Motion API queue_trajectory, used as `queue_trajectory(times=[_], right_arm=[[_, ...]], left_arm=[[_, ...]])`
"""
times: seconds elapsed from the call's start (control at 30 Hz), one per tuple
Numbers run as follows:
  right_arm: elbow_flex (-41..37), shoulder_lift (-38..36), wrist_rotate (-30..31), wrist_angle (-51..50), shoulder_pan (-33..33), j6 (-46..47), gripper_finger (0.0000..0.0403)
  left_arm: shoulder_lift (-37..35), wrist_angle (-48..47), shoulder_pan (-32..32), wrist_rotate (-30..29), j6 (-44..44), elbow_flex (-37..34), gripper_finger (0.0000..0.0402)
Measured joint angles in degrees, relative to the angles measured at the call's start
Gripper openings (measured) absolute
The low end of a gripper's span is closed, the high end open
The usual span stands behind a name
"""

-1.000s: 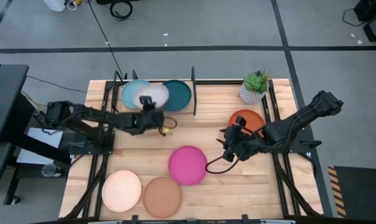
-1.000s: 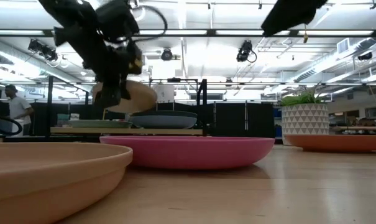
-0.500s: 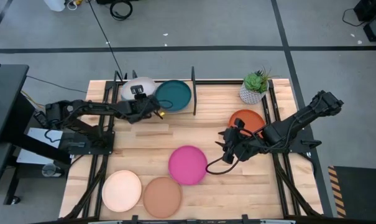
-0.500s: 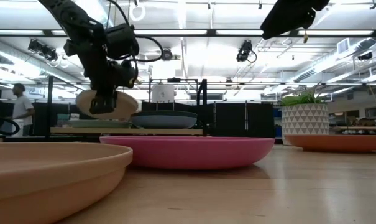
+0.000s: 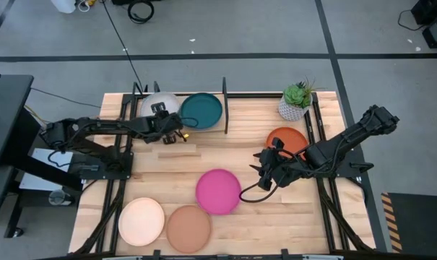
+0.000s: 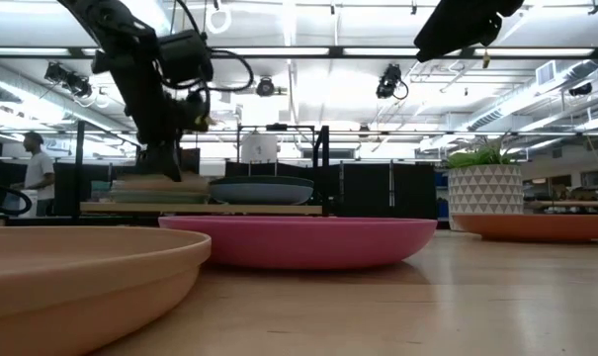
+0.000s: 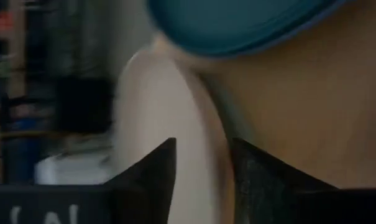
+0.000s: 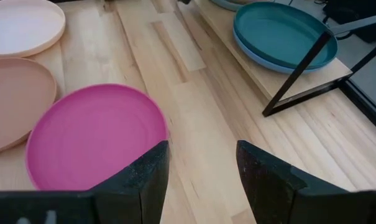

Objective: Place and stack plates onto a shelf
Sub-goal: Stack the gray plate on top of the light blue plate on the shelf, then stack the brown plate on top of the gray plate on the shelf

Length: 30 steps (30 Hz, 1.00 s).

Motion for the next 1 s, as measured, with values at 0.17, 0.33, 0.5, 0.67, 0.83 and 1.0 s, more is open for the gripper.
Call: queue_trajectory(times=[0.17,0.33,0.5,0.67,0.83,1.0], right_arm=[[-0.01,0.00,-0.03,0.22,-0.02,-0.28,0.0194],[-0.02,-0.02,-0.02,0.58,-0.04,-1.00,0.0194],[-0.51,-0.02,0.02,1.45,-0.07,-1.53,0.0194],[-3.13,-0.02,0.00,5.00,-0.07,-1.38,0.0194],[-9.73,0.42,2.30,20.04,0.37,-4.49,0.0194],[-17.25,2.34,1.48,42.15,-0.24,-17.21,0.0194]], left_arm=[[-5.44,-4.22,0.00,11.79,-4.66,0.02,0.0177],[-11.71,-4.78,-0.55,38.79,-12.12,0.04,0.0169],[-11.97,-4.08,-8.11,57.95,-19.48,-0.05,0.0156],[-8.14,-3.02,-20.89,56.18,-27.43,-0.79,0.0149],[-4.87,2.45,-31.35,53.52,-36.06,-0.79,0.0148],[-2.15,8.96,-40.59,52.00,-41.87,-0.79,0.0148]])
